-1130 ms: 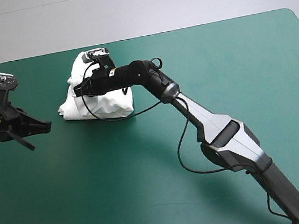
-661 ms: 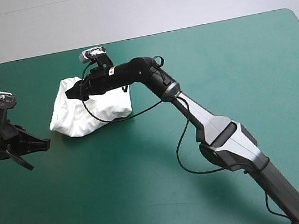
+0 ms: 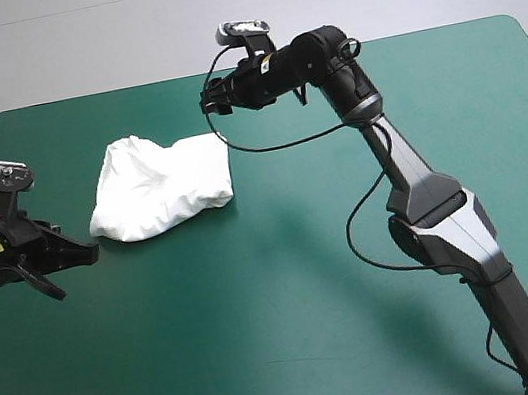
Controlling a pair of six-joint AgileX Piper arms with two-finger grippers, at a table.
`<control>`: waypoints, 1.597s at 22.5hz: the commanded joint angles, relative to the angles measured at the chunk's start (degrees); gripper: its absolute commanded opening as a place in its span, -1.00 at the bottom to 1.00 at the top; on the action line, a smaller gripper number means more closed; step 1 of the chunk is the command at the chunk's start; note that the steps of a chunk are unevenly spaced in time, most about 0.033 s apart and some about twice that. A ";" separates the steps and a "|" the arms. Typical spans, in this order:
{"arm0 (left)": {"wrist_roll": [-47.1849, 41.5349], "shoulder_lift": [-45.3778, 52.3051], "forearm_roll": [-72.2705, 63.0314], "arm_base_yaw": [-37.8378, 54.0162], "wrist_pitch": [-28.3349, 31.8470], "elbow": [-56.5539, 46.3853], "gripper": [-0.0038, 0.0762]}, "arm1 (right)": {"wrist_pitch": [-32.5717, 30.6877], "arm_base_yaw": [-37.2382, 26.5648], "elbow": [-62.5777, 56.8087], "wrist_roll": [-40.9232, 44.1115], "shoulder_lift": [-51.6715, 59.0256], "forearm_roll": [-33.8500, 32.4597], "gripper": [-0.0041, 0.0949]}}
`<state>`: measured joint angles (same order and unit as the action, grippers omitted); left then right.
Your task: Fold the cloth
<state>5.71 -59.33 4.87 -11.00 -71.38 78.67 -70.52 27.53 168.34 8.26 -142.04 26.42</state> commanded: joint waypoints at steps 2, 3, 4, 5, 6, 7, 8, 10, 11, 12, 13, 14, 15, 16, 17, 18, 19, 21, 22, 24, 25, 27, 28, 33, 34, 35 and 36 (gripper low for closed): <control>-0.34 0.75 -0.17 0.03 0.74 1.34 -0.86 | 2.76 -2.63 -1.77 0.64 4.81 5.60 0.39; -0.34 0.75 -0.17 0.03 0.88 1.34 -0.86 | 2.76 -2.49 -4.74 0.02 4.81 5.19 0.38; -0.18 0.75 -0.17 0.03 0.97 1.34 -0.86 | 2.76 -2.36 -7.03 -0.41 4.81 5.19 0.38; -0.18 0.75 -0.17 0.03 0.97 1.34 -0.86 | 2.87 -2.07 -9.47 -1.00 4.81 5.60 0.38; -0.18 0.75 -0.17 0.03 0.97 1.34 -0.86 | 2.87 -1.85 -11.74 -1.38 4.81 5.70 0.38; -0.18 0.75 0.09 0.03 0.97 1.34 -0.86 | 2.87 -1.55 -13.78 -1.98 4.81 5.70 0.38; -0.18 0.75 0.35 0.03 0.97 1.34 -0.86 | 2.87 -1.25 -15.40 -2.73 4.67 5.70 0.38; -0.18 0.75 0.33 0.03 1.30 1.34 -0.86 | 2.87 -0.76 -17.15 -2.97 4.20 5.90 0.38; -0.18 0.75 0.33 0.03 1.48 1.34 -0.86 | 3.16 -0.39 -18.00 -3.54 3.71 5.95 0.38; -0.18 0.75 0.33 0.03 1.60 1.34 -0.86 | 3.73 0.29 -18.40 -4.35 3.04 6.13 0.38; -0.18 0.75 0.33 0.03 1.60 1.34 -0.86 | 4.11 0.57 -18.40 -4.35 2.45 6.13 0.38; -0.18 0.75 0.33 0.03 1.60 1.34 -0.86 | 4.58 0.95 -18.40 -4.35 1.94 6.28 0.38; -0.18 0.75 0.50 0.03 1.60 1.34 -0.86 | 5.30 1.46 -18.40 -4.50 1.57 6.56 0.38; -0.18 0.75 0.50 0.03 1.60 1.34 -0.86 | 5.88 1.87 -18.40 -4.60 0.99 6.56 0.38; -0.18 0.75 0.50 0.03 1.47 1.34 -0.86 | 7.44 2.93 -18.40 -5.12 0.35 6.56 0.38; -0.18 0.75 0.50 0.03 1.38 1.34 -0.86 | 8.07 3.25 -18.40 -5.25 0.23 6.56 0.37; 0.16 0.75 0.50 0.03 1.13 1.34 -0.86 | 9.61 4.22 -18.40 -5.25 -0.27 6.40 0.32; 0.61 0.75 0.50 0.03 0.61 1.34 -0.86 | 10.33 4.93 -18.40 -5.61 -0.85 6.40 0.20; 0.61 0.75 0.86 0.03 0.34 1.34 -0.86 | 10.20 4.95 -18.40 -5.61 -1.37 6.40 0.10; 0.61 0.75 0.97 0.03 -0.05 1.34 -0.86 | 9.94 4.95 -18.30 -6.05 -1.52 5.47 -0.23; 0.61 0.75 1.13 0.03 -0.15 1.34 -0.86 | 9.94 4.95 -18.30 -6.80 -1.52 5.47 -0.38; 0.61 0.75 1.13 0.03 -0.15 1.34 -0.86 | 9.60 4.95 -17.29 -8.70 -1.40 5.34 -0.84; 0.61 0.75 1.13 0.03 -0.15 1.34 -0.86 | 8.32 4.84 -15.92 -9.10 -1.40 4.30 -0.94; 0.94 0.75 1.13 0.03 0.37 1.34 -0.86 | 2.76 2.87 -11.61 -2.65 -0.07 -9.49 -0.95; 0.94 0.75 1.13 0.03 0.37 1.34 -0.86 | 2.76 2.31 -11.73 -2.60 0.36 -9.49 -0.95; 0.94 0.75 1.13 0.03 0.37 1.34 -0.86 | 2.76 1.55 -12.04 -2.48 0.96 -9.38 -0.95; 1.17 0.75 1.13 0.03 0.37 1.34 -0.86 | 2.76 0.69 -12.52 -2.48 1.54 -9.38 -0.95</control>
<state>6.79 -59.33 5.70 -11.00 -71.38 78.67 -69.34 30.55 154.63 5.37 -147.06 17.44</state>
